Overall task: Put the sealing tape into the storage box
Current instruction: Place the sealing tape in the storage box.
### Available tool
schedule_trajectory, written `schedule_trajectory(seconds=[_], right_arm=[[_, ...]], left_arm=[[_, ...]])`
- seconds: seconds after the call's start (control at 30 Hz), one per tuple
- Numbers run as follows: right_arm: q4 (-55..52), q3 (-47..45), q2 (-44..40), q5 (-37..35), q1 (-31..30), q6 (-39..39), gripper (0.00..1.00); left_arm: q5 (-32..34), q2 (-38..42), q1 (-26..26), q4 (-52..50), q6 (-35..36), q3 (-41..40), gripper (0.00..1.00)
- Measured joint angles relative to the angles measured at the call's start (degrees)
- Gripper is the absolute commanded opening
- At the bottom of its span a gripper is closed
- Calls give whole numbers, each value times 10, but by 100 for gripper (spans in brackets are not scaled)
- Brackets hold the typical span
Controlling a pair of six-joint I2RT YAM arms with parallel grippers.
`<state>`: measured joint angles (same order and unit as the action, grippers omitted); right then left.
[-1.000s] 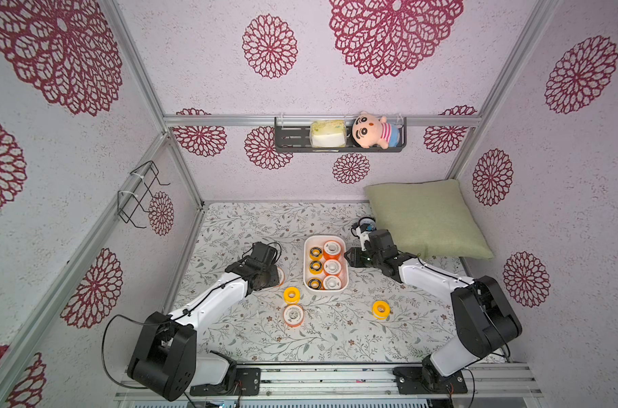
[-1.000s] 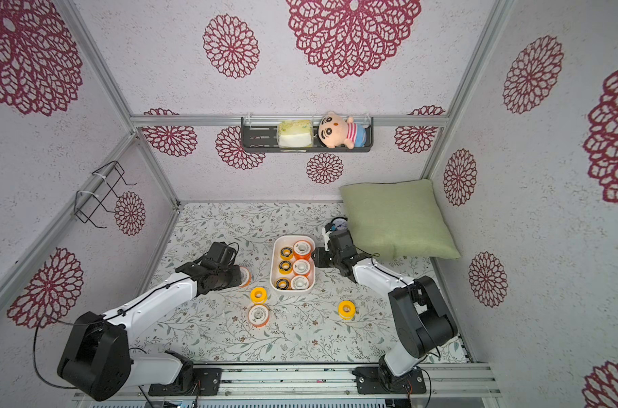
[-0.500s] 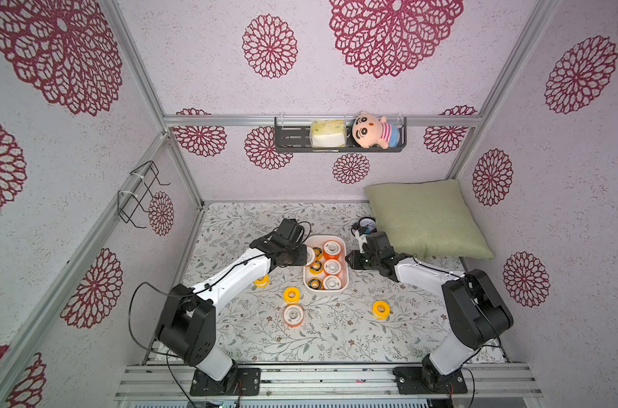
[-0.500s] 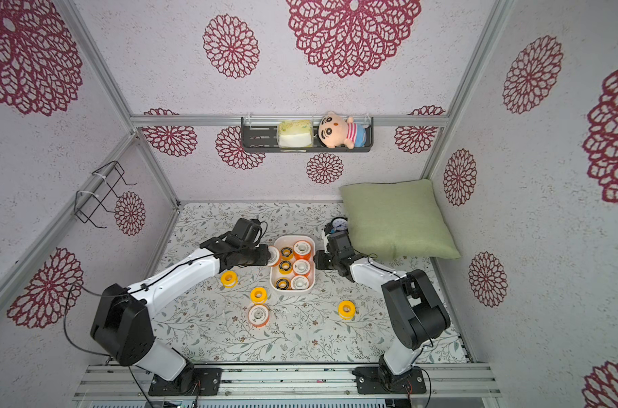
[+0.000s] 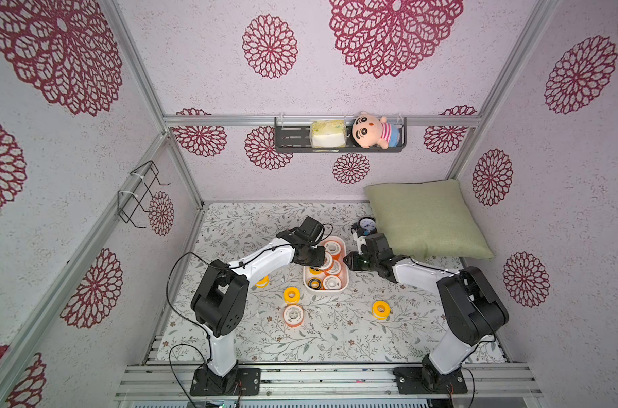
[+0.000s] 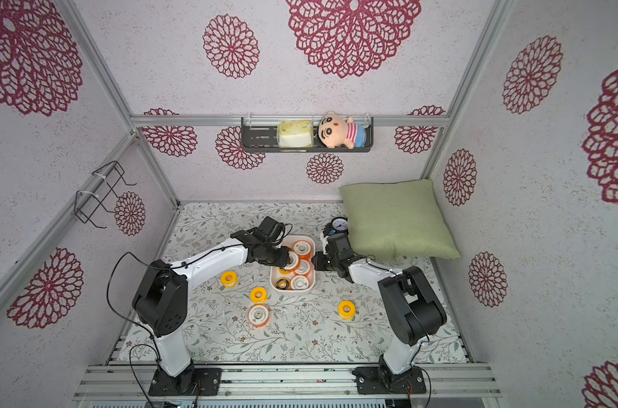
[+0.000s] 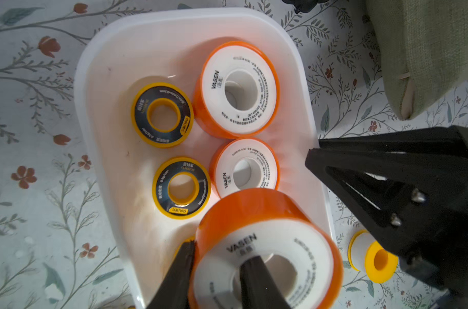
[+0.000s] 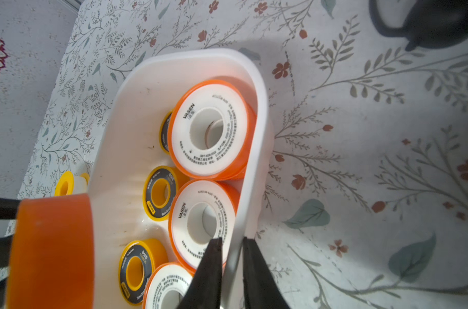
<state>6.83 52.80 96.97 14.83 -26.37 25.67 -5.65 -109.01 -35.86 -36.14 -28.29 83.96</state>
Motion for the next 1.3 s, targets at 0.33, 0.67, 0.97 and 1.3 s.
schedule_trajectory(seconds=[0.33,0.67,0.97,1.3], right_arm=[[4,0,2,5,1,5,19],[9,0,5,10,1,5,19],[7,0,5,14,2,5,20],[6,0,5,15,2,4,20]], left_arm=[[-12,-78,-9,-34,13,60,26],[-12,-99,-21,-56,21,84,27],[-7,-119,-22,-58,19,102,28],[2,-133,-22,-58,14,115,28]])
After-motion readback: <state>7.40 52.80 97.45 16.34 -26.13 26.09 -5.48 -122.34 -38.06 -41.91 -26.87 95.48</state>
